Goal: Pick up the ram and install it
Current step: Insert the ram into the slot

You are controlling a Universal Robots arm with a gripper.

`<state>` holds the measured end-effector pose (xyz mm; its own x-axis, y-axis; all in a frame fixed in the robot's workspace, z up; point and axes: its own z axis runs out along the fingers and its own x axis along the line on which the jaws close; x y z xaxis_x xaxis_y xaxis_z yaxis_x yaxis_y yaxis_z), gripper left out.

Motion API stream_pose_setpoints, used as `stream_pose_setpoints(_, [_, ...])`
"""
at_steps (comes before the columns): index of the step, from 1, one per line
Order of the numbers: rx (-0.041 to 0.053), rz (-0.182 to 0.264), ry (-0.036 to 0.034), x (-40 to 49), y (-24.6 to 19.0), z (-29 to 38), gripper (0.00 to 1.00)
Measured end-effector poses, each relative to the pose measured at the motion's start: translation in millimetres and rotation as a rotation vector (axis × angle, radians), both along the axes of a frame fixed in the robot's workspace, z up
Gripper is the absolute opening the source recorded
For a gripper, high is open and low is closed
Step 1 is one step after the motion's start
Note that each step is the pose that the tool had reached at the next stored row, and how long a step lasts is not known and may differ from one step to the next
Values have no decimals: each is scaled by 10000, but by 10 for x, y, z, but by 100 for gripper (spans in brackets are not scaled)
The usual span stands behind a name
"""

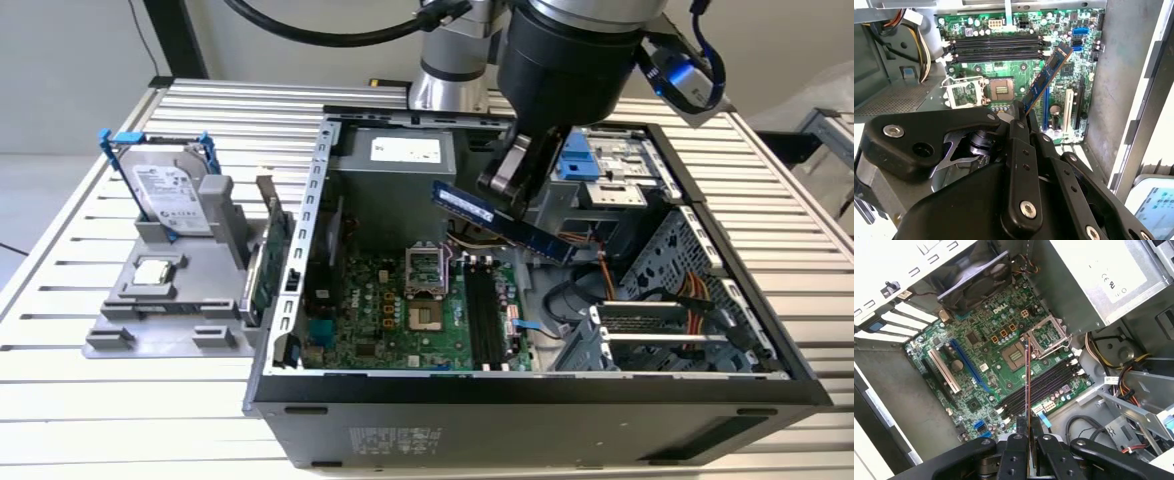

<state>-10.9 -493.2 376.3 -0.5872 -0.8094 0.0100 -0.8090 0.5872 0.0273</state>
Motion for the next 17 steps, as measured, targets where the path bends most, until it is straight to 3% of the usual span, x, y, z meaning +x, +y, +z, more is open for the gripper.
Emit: stream_pose_setpoints(17, [-1, -895, 0, 0, 0, 0, 0])
